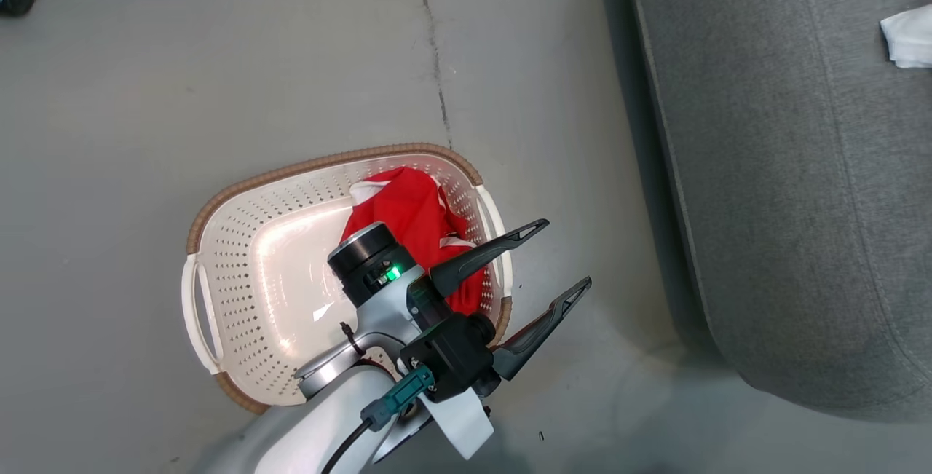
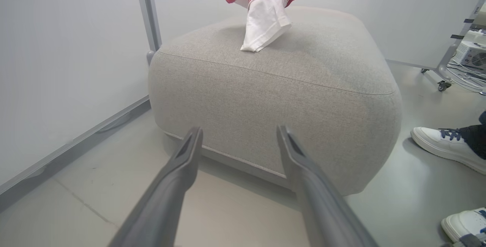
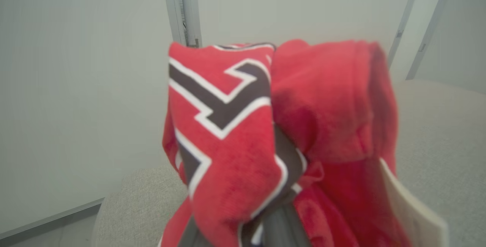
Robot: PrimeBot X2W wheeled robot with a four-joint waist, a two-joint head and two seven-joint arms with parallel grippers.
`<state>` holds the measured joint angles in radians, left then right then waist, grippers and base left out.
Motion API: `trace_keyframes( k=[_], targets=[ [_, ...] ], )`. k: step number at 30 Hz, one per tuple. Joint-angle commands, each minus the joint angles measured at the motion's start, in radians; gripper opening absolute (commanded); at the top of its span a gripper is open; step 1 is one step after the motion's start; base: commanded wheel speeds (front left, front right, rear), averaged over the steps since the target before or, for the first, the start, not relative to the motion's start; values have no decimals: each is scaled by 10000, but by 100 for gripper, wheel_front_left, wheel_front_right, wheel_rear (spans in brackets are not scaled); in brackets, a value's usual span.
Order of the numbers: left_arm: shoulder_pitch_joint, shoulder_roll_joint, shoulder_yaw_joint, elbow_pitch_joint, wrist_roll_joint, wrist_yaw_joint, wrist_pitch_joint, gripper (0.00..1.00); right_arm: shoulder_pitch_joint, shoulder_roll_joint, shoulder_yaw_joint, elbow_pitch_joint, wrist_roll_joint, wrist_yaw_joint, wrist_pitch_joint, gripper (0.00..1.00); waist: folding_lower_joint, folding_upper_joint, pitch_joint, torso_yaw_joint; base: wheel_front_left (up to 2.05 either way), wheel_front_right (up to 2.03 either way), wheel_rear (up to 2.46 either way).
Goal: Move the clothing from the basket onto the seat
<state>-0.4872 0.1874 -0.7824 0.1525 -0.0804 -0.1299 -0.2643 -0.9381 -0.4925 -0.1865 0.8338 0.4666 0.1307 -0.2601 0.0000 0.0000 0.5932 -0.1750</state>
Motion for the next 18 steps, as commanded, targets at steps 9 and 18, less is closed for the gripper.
trace_keyframes(
  k=[9,18],
  targets=[
    [-420,75,94,-50,114,-11,-3,100,-43,192,111,1381,-150,2,-46,0,0,0,401,195,0,0,0],
    [-338,73,154,-53,181,-11,-3,100,-45,470,358,2488,-194,2,-38,0,0,0,434,182,0,0,0]
  ],
)
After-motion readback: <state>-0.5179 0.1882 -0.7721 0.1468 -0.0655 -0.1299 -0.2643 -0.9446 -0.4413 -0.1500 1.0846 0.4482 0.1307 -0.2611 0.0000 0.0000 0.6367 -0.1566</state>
